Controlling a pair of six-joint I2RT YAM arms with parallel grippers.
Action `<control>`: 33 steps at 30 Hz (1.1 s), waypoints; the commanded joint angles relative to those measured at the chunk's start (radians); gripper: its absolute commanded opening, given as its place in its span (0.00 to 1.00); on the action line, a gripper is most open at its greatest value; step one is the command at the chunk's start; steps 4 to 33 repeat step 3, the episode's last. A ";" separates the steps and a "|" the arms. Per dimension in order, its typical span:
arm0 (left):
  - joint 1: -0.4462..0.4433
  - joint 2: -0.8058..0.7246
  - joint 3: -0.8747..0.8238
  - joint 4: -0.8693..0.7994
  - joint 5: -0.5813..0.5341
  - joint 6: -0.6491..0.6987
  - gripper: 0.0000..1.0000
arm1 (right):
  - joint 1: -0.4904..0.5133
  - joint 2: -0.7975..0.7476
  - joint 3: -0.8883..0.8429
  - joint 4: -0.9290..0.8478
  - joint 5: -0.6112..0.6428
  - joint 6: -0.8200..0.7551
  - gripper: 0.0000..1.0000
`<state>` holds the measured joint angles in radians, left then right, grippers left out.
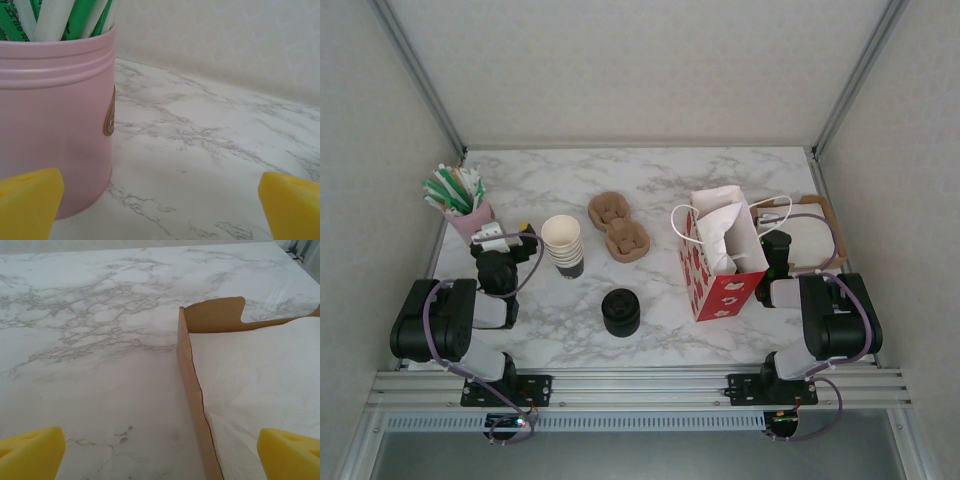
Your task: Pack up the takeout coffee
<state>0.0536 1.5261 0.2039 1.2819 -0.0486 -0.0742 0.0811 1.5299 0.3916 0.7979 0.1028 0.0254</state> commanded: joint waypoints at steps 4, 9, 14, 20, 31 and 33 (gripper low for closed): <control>-0.006 0.010 0.014 0.020 -0.015 0.014 1.00 | -0.007 0.010 0.003 0.027 -0.007 -0.008 0.99; -0.006 0.010 0.014 0.020 -0.015 0.014 1.00 | -0.007 0.010 0.003 0.027 -0.007 -0.008 0.99; -0.006 0.010 0.014 0.020 -0.015 0.014 1.00 | -0.007 0.010 0.003 0.027 -0.007 -0.008 0.99; -0.006 0.010 0.014 0.020 -0.015 0.014 1.00 | -0.007 0.010 0.003 0.027 -0.007 -0.008 0.99; -0.006 0.010 0.014 0.020 -0.015 0.014 1.00 | -0.007 0.010 0.003 0.027 -0.007 -0.008 0.99; -0.006 0.010 0.014 0.020 -0.015 0.014 1.00 | -0.007 0.010 0.003 0.027 -0.007 -0.008 0.99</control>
